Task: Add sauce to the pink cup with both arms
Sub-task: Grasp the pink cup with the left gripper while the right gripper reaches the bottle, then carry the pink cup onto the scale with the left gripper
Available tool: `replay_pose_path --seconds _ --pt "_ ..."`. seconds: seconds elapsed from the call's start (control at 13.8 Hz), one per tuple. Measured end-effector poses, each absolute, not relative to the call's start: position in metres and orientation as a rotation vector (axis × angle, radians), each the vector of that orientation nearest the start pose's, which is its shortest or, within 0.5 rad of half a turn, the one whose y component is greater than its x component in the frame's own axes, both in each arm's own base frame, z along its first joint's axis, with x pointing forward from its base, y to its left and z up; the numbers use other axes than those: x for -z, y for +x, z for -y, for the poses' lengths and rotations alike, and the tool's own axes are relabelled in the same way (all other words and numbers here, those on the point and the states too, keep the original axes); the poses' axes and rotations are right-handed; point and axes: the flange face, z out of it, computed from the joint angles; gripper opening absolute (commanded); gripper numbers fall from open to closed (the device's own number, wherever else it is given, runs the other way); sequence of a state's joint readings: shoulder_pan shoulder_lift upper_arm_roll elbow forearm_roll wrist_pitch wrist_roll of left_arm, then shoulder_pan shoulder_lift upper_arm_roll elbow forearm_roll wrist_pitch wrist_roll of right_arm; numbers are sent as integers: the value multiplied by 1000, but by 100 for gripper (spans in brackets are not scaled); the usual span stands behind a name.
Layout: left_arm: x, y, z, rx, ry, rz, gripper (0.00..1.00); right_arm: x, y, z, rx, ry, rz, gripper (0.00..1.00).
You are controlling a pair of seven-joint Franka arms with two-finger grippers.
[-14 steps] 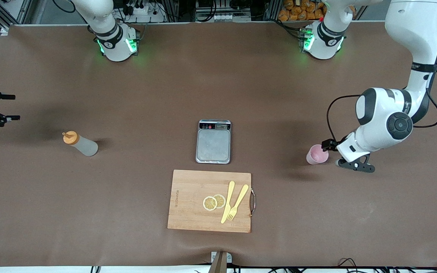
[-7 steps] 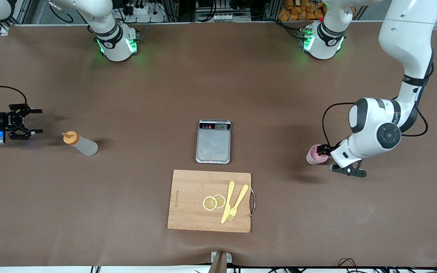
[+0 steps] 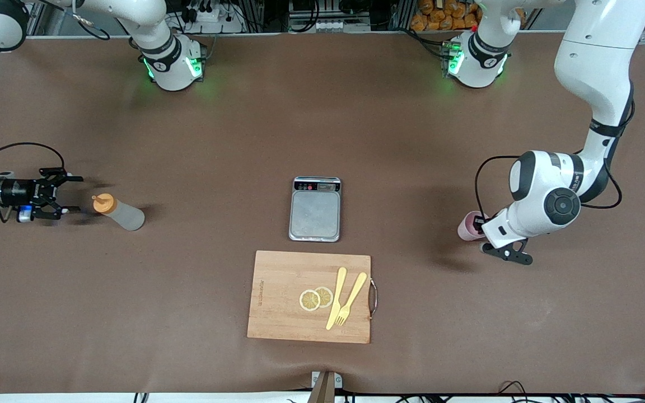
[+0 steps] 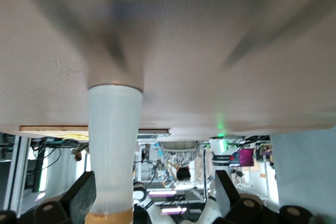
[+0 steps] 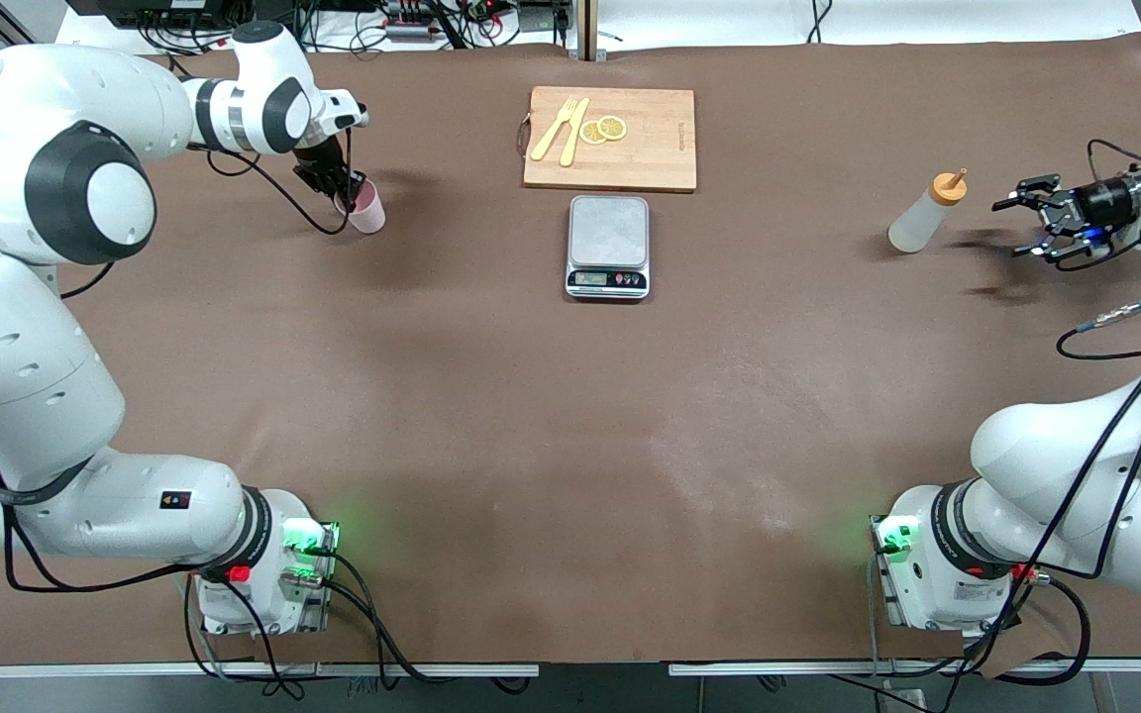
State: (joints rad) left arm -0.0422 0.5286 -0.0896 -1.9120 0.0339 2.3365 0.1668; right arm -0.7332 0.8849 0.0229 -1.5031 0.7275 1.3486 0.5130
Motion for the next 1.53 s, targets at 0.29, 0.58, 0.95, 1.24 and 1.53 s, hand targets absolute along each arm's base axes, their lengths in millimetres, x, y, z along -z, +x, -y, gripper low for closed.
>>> replay_pose_path --seconds 0.29,0.58,0.95,1.24,1.53 --pt "-216 616 86 -137 -3124 -515 0 -110 510 308 -1105 -1477 -1377 100" --pt "-233 614 133 -104 -3181 -532 0 -100 533 269 -1132 -1472 -1342 100" --pt "-291 588 222 -135 -3312 -305 0 -90 544 251 -1129 -1471 -1341 100" --pt "-319 561 315 -138 -3357 -69 0 -90 555 229 -1145 -1485 -1316 100" --pt "-331 537 398 -165 -3380 147 0 -90 558 223 -1149 -1494 -1314 73"
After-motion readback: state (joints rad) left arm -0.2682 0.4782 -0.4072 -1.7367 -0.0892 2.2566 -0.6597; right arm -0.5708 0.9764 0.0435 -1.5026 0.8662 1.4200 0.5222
